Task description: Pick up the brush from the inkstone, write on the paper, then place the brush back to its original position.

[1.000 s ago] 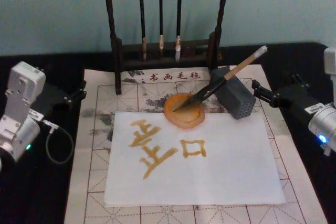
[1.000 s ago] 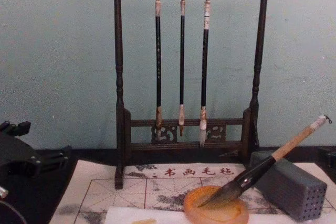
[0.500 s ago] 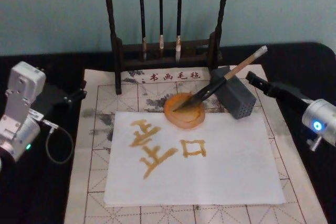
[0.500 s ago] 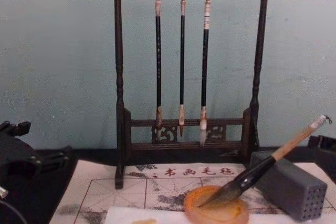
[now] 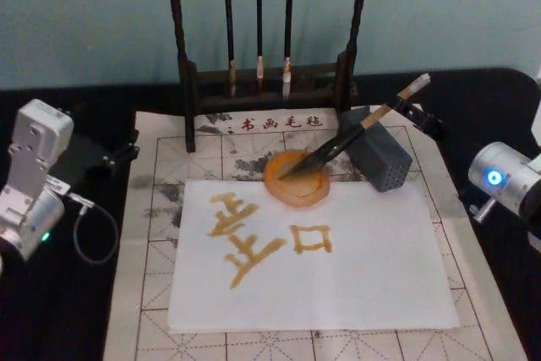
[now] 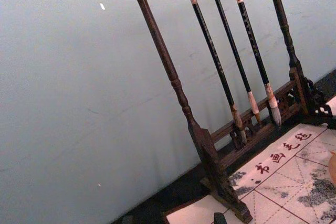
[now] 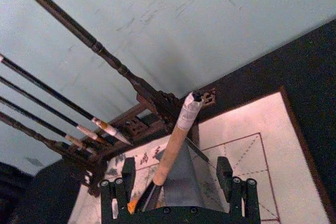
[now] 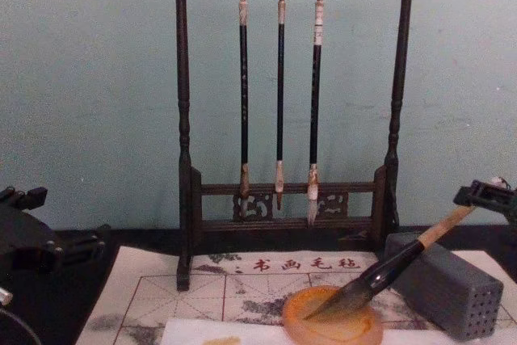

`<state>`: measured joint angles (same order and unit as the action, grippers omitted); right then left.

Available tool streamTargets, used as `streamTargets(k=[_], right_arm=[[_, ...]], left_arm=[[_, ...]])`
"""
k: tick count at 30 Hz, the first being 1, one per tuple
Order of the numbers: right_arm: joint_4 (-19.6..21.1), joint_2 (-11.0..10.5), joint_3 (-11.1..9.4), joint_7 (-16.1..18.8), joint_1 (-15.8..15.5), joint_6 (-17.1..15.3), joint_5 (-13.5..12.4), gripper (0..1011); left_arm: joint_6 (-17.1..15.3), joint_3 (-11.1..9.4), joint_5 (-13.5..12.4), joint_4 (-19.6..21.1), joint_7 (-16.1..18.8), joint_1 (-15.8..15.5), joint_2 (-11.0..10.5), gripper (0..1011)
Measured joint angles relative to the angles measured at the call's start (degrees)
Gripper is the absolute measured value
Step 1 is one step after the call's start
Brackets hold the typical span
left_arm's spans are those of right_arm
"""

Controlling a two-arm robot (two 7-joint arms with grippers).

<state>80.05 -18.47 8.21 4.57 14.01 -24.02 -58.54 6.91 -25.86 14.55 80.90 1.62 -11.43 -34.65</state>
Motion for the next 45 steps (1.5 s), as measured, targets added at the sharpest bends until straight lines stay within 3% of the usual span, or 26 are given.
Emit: streamTargets(k=[23,45], right_arm=[[-6.11,3.81,1.09,-3.19,5.09,0.82,-6.32,1002],[-8.03,4.2,2.89,-4.92,6.64,2.78,-9.68,1002]], left_arm=[[0.0,0.0,0.0,0.0,0.0,0.0,0.0,1001],[0.0,0.0,0.0,0.0,0.0,0.0,0.0,1001]])
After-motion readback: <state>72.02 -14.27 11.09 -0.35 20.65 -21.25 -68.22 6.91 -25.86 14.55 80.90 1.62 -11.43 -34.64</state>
